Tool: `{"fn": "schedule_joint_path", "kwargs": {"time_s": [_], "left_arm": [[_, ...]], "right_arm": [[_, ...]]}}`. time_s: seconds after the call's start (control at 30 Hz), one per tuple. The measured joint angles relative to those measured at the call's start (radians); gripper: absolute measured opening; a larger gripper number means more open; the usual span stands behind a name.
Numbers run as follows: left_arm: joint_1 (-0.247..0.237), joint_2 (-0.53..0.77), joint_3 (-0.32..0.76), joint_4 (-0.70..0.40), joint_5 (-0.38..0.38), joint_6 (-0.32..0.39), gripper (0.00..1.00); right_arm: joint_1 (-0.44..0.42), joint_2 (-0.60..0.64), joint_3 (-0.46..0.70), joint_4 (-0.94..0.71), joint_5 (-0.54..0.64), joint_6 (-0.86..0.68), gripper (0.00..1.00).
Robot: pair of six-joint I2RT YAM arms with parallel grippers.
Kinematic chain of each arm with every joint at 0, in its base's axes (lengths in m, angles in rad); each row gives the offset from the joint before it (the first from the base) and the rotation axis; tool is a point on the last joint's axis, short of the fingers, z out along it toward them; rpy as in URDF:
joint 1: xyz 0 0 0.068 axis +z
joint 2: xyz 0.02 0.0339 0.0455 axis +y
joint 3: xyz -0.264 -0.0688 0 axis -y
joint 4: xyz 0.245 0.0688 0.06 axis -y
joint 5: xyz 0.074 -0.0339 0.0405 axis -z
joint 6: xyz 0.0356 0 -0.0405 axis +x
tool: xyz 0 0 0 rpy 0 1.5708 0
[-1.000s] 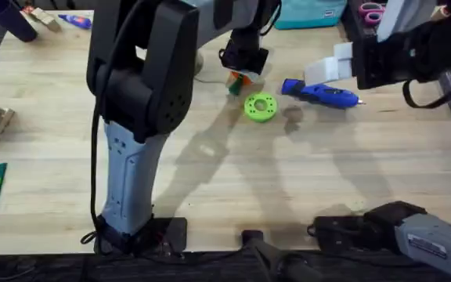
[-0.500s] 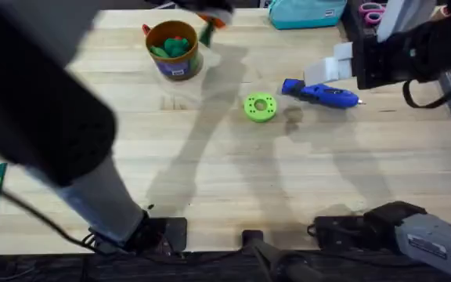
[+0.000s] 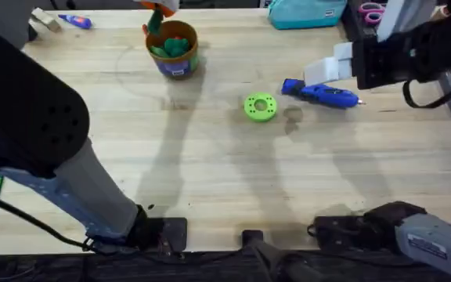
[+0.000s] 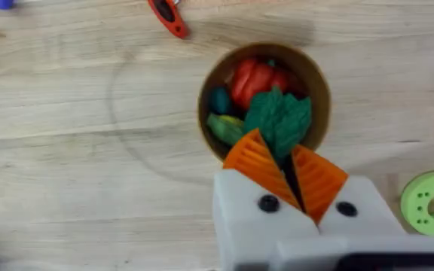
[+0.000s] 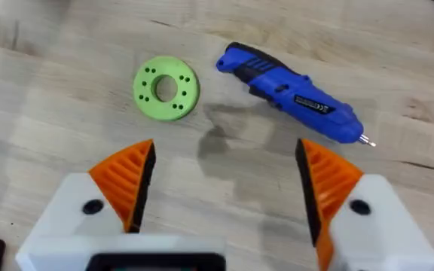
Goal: Pick up the gripper from the table and insert it into the empty holder that is missing its gripper. Then pick up a screw, insert it into the mounting hole, and use the screwdriver to tighten it. Finally, clean up the table by picking up the vegetable and placing it into the bucket.
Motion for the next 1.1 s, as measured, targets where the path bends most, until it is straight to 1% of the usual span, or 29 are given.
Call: {"fn": "schedule_joint_path", "kwargs": {"time_s": [0.17,0.37,0.53,0.7,0.73,0.9,0.93,1.0,1.1], "left_arm": [[0.032,0.032,0.000,0.025,0.000,0.019,0.004],[0.055,0.119,0.000,0.087,0.000,0.027,0.004],[0.065,0.174,0.000,0.091,0.000,0.030,0.004],[0.064,0.184,0.000,0.093,0.001,0.030,0.004],[0.064,0.184,0.000,0.094,-0.001,0.038,0.073],[0.064,0.184,0.000,0.095,0.000,0.037,0.864],[0.064,0.184,0.000,0.095,0.000,0.035,0.952],[0.064,0.184,0.000,0.095,0.000,0.035,0.984],[0.064,0.184,0.000,0.083,0.000,0.035,0.986]], "right_arm": [[0.000,0.000,0.000,0.000,0.000,0.000,0.997],[0.000,0.000,0.000,0.000,0.000,0.000,0.997],[0.000,0.000,0.000,0.000,0.000,0.000,0.997],[0.000,0.000,0.000,0.000,0.000,0.000,0.997],[0.000,0.000,0.000,0.000,0.000,0.000,0.997],[0.000,0.000,0.000,0.000,0.000,0.000,0.997],[0.000,0.000,0.000,0.000,0.000,0.000,0.997],[0.000,0.000,0.000,0.000,0.000,0.000,0.997],[0.000,0.000,0.000,0.000,0.000,0.000,0.997]]}}
